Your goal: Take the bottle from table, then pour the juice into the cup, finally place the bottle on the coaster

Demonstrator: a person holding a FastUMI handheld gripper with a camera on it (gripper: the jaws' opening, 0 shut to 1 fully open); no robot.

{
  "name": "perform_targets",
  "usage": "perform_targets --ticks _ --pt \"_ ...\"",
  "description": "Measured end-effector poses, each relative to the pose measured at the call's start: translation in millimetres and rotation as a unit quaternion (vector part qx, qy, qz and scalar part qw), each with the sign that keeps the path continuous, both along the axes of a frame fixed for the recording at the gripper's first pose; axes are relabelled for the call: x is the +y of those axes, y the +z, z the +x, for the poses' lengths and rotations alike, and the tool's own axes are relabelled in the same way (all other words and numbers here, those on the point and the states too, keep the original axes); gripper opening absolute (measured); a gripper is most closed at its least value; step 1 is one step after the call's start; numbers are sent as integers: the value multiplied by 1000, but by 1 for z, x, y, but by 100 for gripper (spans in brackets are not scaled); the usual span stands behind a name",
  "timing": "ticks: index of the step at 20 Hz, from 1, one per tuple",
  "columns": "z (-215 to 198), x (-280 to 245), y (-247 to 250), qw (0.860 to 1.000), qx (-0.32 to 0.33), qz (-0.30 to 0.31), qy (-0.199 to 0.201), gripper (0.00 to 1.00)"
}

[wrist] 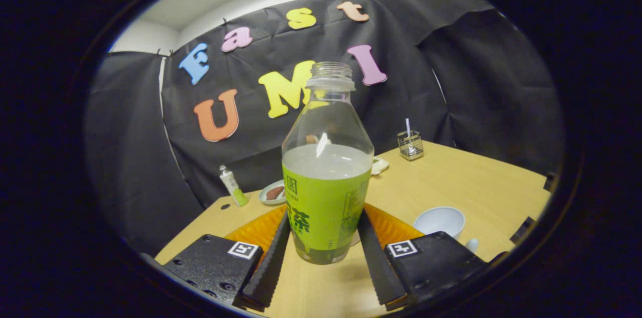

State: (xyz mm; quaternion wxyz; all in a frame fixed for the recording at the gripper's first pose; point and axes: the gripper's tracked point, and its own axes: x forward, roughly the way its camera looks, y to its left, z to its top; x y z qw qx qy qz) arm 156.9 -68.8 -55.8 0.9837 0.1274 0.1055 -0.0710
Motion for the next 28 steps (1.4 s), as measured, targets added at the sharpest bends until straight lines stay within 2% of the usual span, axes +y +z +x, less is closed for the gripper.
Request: perform_targets --ticks 7,12,20,28 --pt "58 -9 -15 993 46 -109 -11 79" --pt "89 -7 -34 987 68 -145 -1 79" --pt "117 -9 -58 987 83 -140 14 80" --pt "125 -10 -71 987 94 -128 33 82"
